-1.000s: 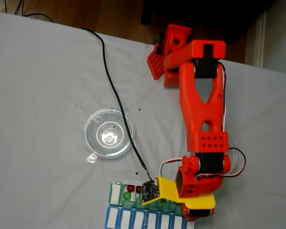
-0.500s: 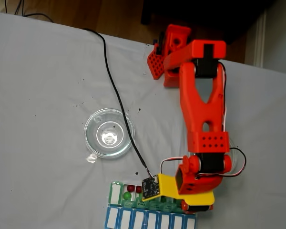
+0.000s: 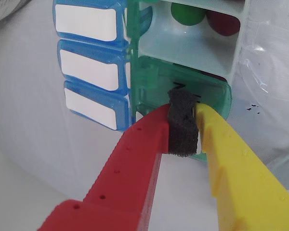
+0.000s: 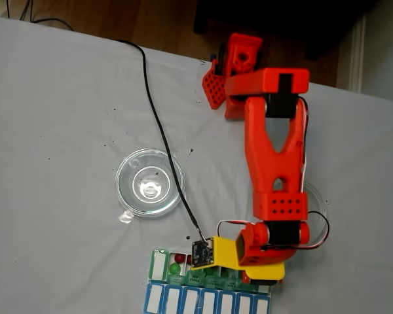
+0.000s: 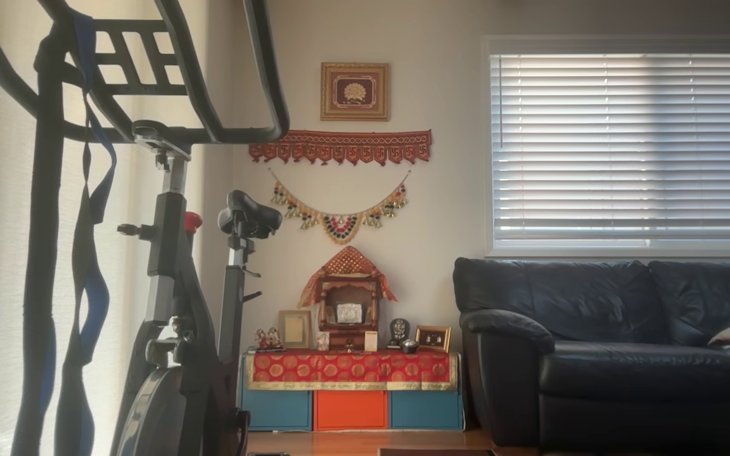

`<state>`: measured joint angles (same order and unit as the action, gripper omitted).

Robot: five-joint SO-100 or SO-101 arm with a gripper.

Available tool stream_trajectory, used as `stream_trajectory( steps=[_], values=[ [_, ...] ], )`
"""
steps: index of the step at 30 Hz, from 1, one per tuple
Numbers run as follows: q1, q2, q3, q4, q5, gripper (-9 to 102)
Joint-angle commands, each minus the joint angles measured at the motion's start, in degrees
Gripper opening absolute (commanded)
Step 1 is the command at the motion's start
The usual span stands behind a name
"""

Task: Sort medicines into box.

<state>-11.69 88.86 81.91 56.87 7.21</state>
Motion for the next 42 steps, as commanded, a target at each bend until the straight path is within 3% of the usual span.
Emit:
stream_trajectory(
  steps=[1,11,17,25,34,42],
  values=[
    [0.4,1.7,-2.0,0.4,-1.4,1],
    [-0.5,4.8,7.5,-4.0,-2.5,1],
    [0.4,4.9,2.9,-3.1,-6.1,1],
    [0.7,12.6,2.8,-7.9,-6.3,1],
    [-2.3,16.4,-2.1,-0.4,-5.7,1],
    [-0.4,14.8,-9.1,-0.2,-5.3,1]
  ],
)
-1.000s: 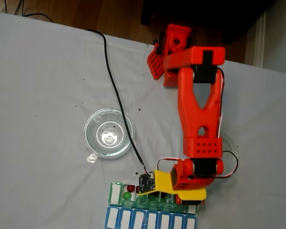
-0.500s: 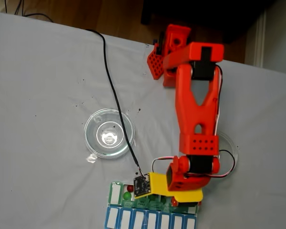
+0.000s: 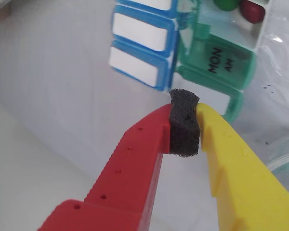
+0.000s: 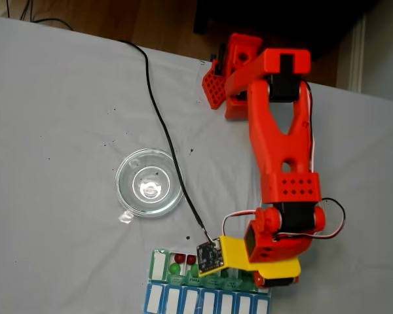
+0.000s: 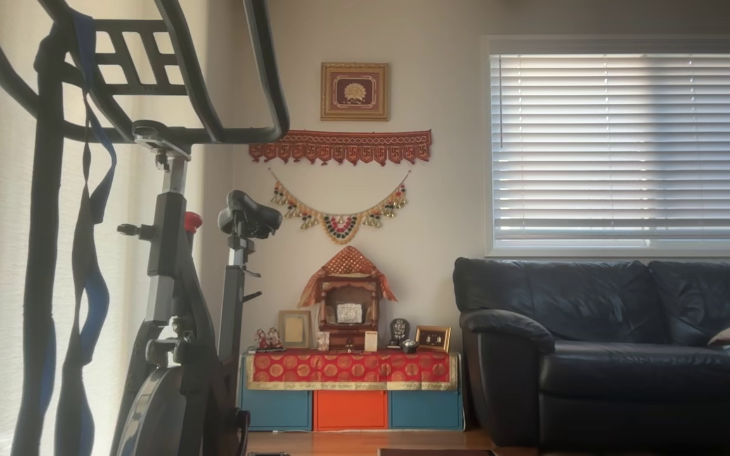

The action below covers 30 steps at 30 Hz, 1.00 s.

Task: Sort medicines into box.

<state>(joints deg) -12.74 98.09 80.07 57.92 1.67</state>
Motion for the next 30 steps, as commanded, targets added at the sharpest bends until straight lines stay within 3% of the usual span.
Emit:
stream_trajectory(
  steps=[1,30],
  values=[
    [1.1,5.4,-7.5,-1.8,0.3,1],
    [5.4,1.4,3.2,-11.1,-6.4,1]
  ],
)
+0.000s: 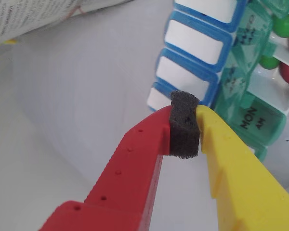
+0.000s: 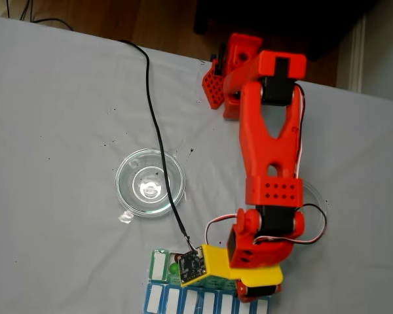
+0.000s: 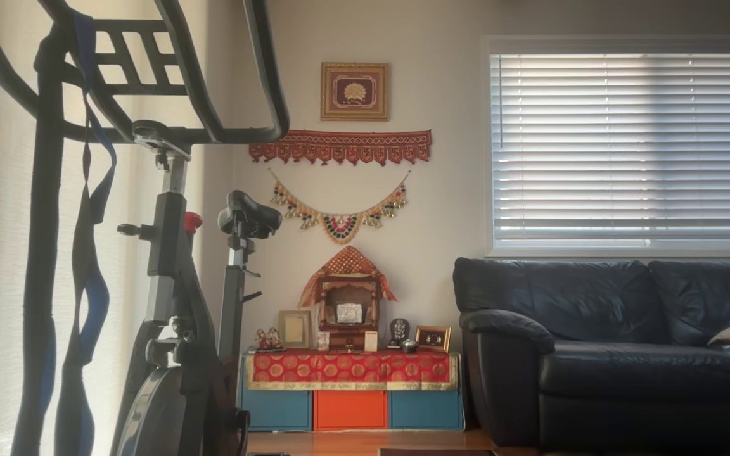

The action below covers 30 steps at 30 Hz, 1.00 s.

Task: Sort medicines into box.

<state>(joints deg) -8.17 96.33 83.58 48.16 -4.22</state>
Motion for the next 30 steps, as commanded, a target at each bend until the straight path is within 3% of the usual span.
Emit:
stream_trajectory(
  steps=[1,20,30],
  values=[
    [0.9,3.5,0.2,-1.3,-0.5,1],
    [2.0,2.8,4.0,1.4,-1.4,1],
    [2.8,-2.2,2.1,6.7,-2.4,1]
  ],
)
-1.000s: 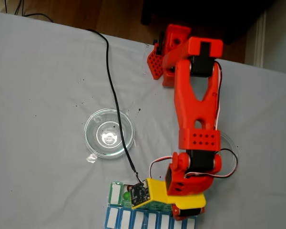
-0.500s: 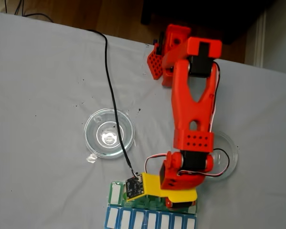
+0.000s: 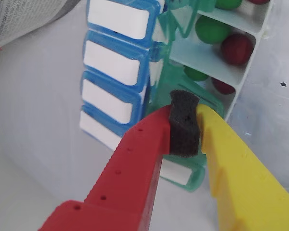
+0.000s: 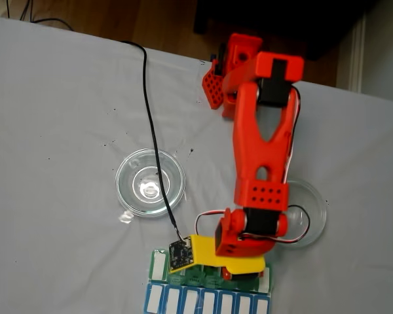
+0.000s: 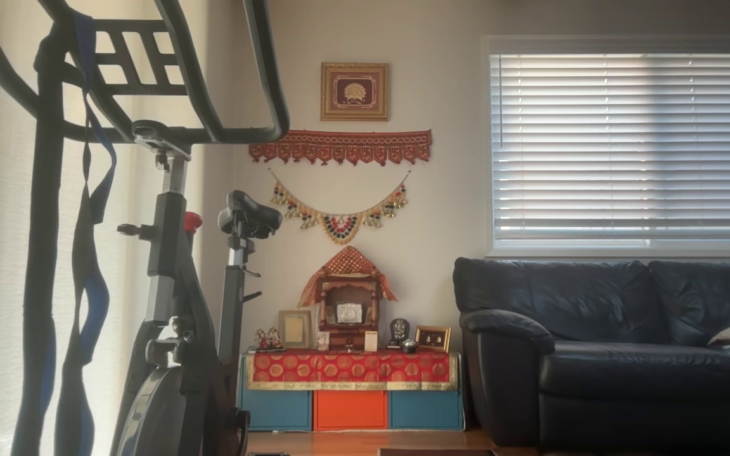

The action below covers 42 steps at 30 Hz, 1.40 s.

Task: Sort medicines into box.

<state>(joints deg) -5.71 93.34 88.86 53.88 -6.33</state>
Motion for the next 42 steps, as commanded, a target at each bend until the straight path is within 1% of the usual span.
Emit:
stream_trajectory(
  steps=[1,8,14,17,21,24,28,32,42],
  values=[
    [0.4,0.4,-3.3,1.4,-0.1,1],
    [0.2,0.2,-3.7,4.4,-1.6,1],
    [-0.4,3.1,0.4,4.1,-4.6,1],
    [0.4,6.0,-0.9,4.7,-4.0,1],
    [1.3,11.3,-4.2,8.5,-2.8,1],
    [2.6,16.6,-4.9,9.6,-0.7,1],
    [5.1,19.7,-7.3,8.7,3.3,1],
    [6.3,18.7,-7.6,3.5,6.2,1],
    [2.6,9.9,-10.1,-0.6,4.9,1]
  ],
)
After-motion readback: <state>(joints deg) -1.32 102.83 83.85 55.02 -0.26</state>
